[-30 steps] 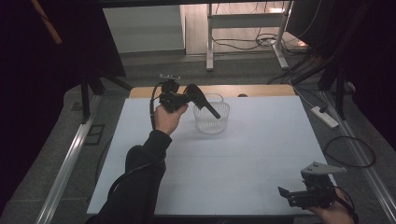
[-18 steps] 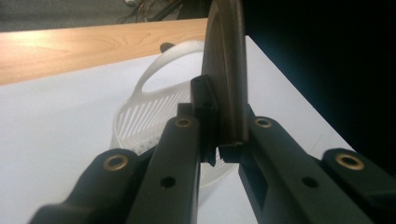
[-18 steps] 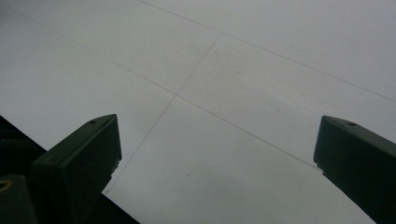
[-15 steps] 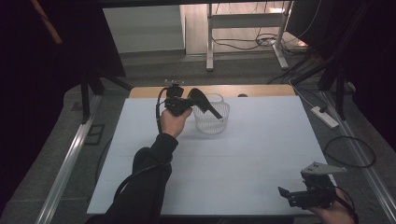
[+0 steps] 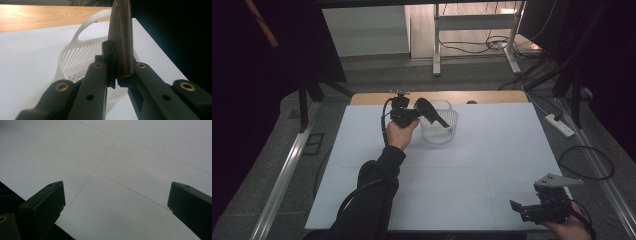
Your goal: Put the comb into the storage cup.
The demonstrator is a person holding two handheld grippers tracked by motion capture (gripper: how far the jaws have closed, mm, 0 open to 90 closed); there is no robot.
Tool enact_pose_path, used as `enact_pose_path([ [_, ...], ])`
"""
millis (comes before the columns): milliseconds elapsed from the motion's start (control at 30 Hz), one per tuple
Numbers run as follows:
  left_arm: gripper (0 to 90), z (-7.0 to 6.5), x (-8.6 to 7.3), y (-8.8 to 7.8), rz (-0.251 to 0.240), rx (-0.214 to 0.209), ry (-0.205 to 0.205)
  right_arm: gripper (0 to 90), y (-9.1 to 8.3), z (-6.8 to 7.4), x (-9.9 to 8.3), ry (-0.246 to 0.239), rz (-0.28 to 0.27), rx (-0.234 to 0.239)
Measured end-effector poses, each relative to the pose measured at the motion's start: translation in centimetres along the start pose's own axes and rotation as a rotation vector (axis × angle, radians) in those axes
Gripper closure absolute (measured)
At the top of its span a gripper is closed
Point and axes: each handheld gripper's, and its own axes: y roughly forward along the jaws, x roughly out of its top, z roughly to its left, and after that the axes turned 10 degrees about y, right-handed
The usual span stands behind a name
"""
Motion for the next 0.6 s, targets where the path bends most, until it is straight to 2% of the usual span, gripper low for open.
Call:
enact_pose_path([
  [267,86.8,1.2,-1.0,-0.2,-0.027,-0.013,-0.064,2.1,0.0,0.0,0.0,-0.001,0.002,-0.001],
  [367,86.1,1.5,-1.4,-0.2,-0.032,-0.015,-0.076,2.2,0.0,0.0,0.0,0.001,0.004,0.0],
  [600,83.2,1.7,-1.7,-0.3,-0.013,0.013,-0.056,2.3,0.0,0.0,0.0,0.0,0.006,0.0],
])
